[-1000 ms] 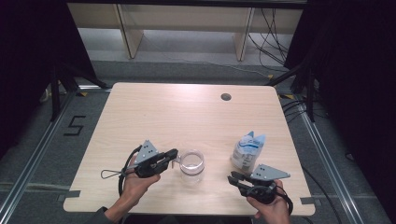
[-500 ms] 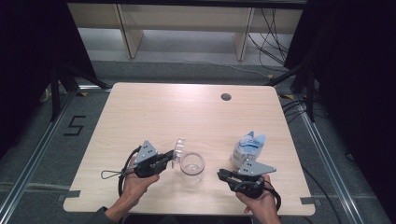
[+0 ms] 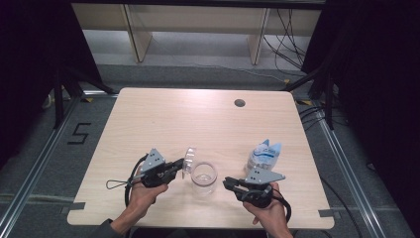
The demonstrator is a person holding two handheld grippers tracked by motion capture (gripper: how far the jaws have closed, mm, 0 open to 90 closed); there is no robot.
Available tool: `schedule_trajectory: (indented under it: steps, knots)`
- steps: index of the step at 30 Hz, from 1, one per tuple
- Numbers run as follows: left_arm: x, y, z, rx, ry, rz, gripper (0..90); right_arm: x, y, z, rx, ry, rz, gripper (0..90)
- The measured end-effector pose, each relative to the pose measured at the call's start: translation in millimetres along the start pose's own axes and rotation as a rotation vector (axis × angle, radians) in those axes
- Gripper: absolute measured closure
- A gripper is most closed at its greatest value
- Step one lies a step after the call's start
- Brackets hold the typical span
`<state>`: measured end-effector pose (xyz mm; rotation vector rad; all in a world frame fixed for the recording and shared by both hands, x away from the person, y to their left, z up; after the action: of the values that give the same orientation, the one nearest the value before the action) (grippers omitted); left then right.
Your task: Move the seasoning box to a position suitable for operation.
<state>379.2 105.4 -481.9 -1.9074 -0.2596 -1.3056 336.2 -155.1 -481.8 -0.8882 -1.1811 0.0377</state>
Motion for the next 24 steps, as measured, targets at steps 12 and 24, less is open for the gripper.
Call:
schedule_trajectory:
  steps: [12, 24]
  knots:
    - [-1.9, 1.6, -1.5, -0.004, 0.005, 0.009, 87.7, 28.9, 12.2, 11.2, 0.030, -0.035, -0.028, 83.8]
    - [-3.3, 0.2, -1.9, -0.002, 0.002, 0.016, 87.6, 57.0, 32.1, 24.9, 0.067, -0.043, -0.032, 84.4]
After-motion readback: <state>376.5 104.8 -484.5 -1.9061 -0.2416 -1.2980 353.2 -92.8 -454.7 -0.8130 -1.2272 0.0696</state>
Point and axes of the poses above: each handheld gripper's, and its own axes: y roughly forward along the jaws, x roughly out of its top, z roughly to its left, the point moved 4 cm from there along y, roughly forward along the jaws, and after that the axes turned 10 degrees about z, right-handed, at the moved point
